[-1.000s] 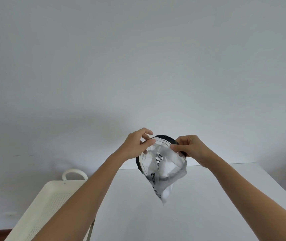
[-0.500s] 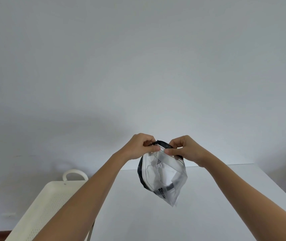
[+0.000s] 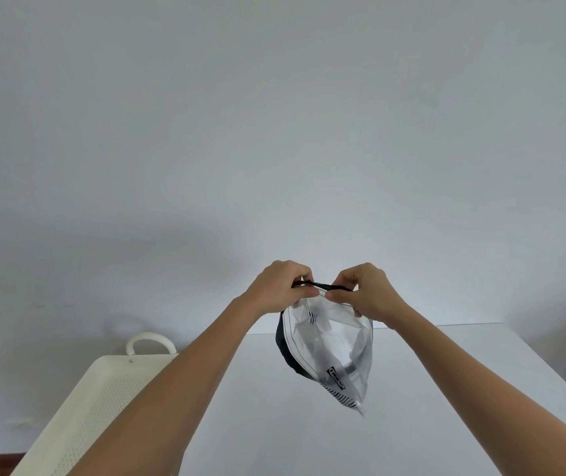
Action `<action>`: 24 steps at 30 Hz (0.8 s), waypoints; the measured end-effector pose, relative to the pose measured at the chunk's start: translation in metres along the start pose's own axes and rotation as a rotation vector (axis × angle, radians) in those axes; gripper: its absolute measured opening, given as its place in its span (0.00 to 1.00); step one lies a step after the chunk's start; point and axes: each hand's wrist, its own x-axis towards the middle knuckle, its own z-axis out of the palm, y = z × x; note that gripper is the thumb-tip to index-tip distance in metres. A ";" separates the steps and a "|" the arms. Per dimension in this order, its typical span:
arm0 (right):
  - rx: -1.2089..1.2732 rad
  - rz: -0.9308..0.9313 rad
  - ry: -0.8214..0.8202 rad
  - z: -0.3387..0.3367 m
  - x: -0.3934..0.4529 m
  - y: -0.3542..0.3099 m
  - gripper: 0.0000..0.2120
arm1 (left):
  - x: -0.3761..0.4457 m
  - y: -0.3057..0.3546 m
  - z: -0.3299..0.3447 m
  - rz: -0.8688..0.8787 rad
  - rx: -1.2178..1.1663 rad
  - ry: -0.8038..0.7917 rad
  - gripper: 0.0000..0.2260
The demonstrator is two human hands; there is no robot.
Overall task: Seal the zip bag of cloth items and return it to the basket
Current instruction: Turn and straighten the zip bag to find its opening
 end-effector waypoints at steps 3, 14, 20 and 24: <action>0.087 0.050 -0.007 -0.004 -0.002 0.000 0.10 | 0.000 -0.002 -0.002 -0.029 -0.034 0.054 0.06; 0.468 0.118 -0.296 -0.022 -0.009 0.013 0.13 | -0.006 -0.023 -0.014 -0.004 -0.066 0.010 0.05; 0.368 0.070 -0.339 -0.023 -0.004 0.009 0.10 | -0.006 -0.006 -0.009 0.004 -0.279 -0.069 0.03; 0.278 0.060 -0.293 -0.021 -0.004 0.009 0.10 | -0.005 0.000 -0.009 0.009 -0.238 -0.006 0.06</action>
